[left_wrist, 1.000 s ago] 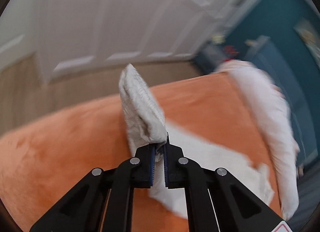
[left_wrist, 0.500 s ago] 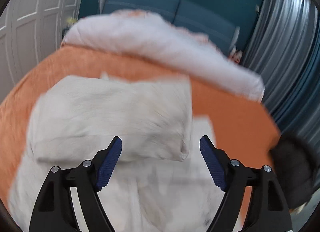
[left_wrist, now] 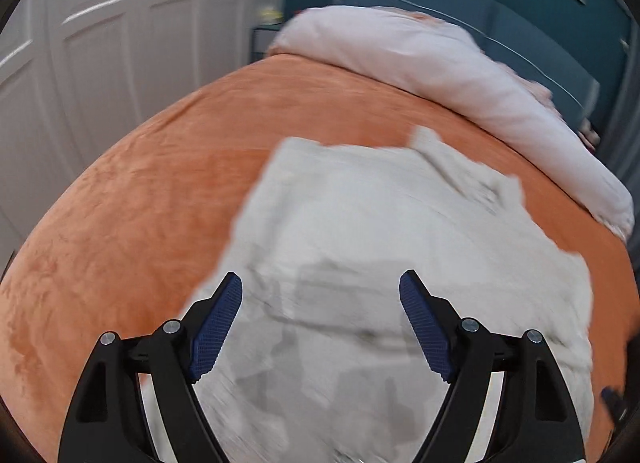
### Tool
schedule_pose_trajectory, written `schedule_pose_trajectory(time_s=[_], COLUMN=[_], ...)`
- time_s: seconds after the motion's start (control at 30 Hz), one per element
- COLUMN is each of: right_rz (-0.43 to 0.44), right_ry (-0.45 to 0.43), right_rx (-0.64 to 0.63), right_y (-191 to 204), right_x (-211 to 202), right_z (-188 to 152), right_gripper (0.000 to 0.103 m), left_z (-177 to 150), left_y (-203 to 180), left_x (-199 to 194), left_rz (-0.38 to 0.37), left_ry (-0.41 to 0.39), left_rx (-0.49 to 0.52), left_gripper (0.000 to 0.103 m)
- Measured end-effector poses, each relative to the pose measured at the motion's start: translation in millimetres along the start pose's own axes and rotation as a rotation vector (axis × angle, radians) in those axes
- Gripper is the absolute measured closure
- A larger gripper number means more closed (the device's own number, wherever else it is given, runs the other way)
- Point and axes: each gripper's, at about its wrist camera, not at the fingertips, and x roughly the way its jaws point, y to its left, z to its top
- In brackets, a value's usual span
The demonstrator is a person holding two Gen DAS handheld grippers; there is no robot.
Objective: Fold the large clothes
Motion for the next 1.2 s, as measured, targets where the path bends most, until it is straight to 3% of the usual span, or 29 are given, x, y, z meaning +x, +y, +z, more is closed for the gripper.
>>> schedule_pose_trajectory(time_s=[0.13,0.23,0.27,0.3,0.33,0.43,0.47,0.5,0.57,0.67,0.73,0.77,0.8,0.83,0.93,1.03,1.13,1.2], right_rz=[-0.022,-0.053,-0.059,-0.05,-0.025,0.067,0.058,-0.003,-0.105,-0.107,-0.065,-0.032,-0.051,-0.074,-0.162,-0.239,-0.176,-0.125], right_ry=[0.052,0.155,0.175,0.189,0.182,-0.016,-0.052,-0.01,0.214,0.173,0.107,0.067,0.034,0.016,0.073,0.198,0.257,0.28], right_rx=[0.027,0.166,0.183,0.176,0.144,0.044,0.033,0.018,-0.012,-0.005,0.02,0.016,0.002,-0.014,-0.078,-0.029,0.109,0.202], right_y=[4,-10,-12,-10,-2,17,14,6,-17,-17,-16,-19,-24,-30,-57,-96,-114,-120], right_x=[58,115,124,130,129,81,76,90,145,123,84,54,23,3,-59,-111,-138,-143], right_z=[44,53,54,54,57,75,76,74,55,56,60,58,51,44,-4,-78,-122,-145], right_gripper=[0.025,0.026,0.042,0.078,0.092,0.097,0.096,0.095,0.092,0.087,0.08,0.056,0.032,0.026,0.025,0.025,0.025,0.024], left_z=[10,3,0,-5,-9,-20,-22,-23,-26,-25,-25,-26,-30,-35,-65,-113,-163,-188], left_y=[13,18,20,24,26,37,38,37,31,34,45,51,59,68,102,135,155,158], left_x=[30,56,70,79,83,90,91,92,93,86,67,57,42,27,-19,-55,-75,-90], left_rz=[0.039,0.076,0.097,0.104,0.109,0.091,0.081,0.085,0.113,0.121,0.068,0.043,0.007,-0.026,-0.058,-0.086,-0.111,-0.127], left_ry=[0.025,0.057,0.081,0.097,0.104,0.087,0.084,0.081,0.077,0.093,0.119,0.128,0.135,0.138,0.179,0.272,0.368,0.349], left_rx=[-0.026,-0.027,-0.028,-0.029,-0.029,-0.064,-0.068,-0.065,-0.034,-0.042,-0.057,-0.059,-0.06,-0.058,-0.044,-0.078,-0.113,-0.127], left_gripper=[0.025,0.025,0.025,0.024,0.023,0.016,0.012,0.012,0.009,0.009,0.011,0.011,0.011,0.011,0.009,0.009,0.009,0.009])
